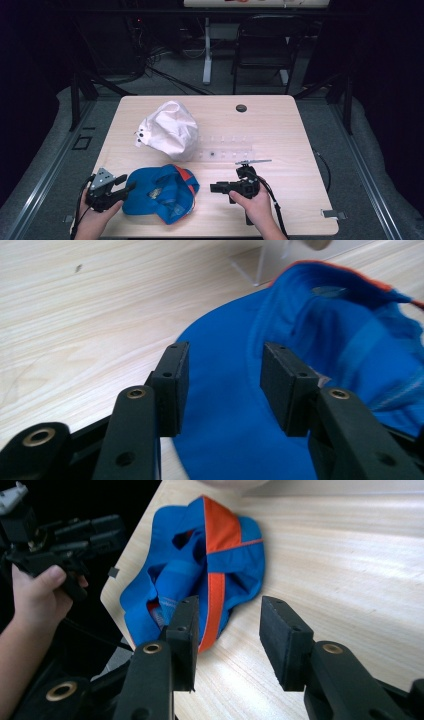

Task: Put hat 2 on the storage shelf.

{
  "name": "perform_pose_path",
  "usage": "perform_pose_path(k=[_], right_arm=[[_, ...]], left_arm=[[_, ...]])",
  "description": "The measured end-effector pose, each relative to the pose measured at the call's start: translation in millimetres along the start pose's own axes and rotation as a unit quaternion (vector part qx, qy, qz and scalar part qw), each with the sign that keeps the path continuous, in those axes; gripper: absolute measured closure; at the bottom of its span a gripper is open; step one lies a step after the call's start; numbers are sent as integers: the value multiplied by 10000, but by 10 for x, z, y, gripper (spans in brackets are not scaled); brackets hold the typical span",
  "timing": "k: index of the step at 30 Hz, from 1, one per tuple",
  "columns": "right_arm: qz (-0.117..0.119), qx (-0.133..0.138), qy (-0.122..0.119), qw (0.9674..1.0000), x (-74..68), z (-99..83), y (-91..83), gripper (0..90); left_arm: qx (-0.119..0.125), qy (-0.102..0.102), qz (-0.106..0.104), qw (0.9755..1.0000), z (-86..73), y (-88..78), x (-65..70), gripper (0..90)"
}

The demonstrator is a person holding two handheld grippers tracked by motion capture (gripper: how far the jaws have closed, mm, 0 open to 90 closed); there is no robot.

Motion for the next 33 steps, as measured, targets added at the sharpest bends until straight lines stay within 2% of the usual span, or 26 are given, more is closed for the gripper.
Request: perform_pose_path(k=[6,10,17,19,29,33], right_arm=[[73,-73,76,9999,23,-91,154,597],[219,-210,132,9995,-3,-127,274,597],[300,-588,68,9978,-67,-153,502,596],[321,-616,128,9975,-65,-144,558,596],[476,-821,410,9946,-44,-182,791,599],[697,-932,512,9919,-62,-212,820,610]], left_arm=[[-211,-162,15,9996,-88,71,-100,535],[-216,-98,-1,9997,-93,106,-76,526],[-212,7,11,9998,-88,110,-67,526],[-188,-40,2,9998,-88,113,-69,526],[-235,0,9,9997,-94,118,-69,526],[-191,-26,11,9998,-91,124,-71,526]])
Point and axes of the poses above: each handheld gripper's, and its own axes: y roughly forward along the jaws, z roughly out of its top, x roughly to its right, the point moved 7 cm from there along y, roughly forward along the jaws, and after that the axes turned 9 degrees about -y, right-handed, at the moved point
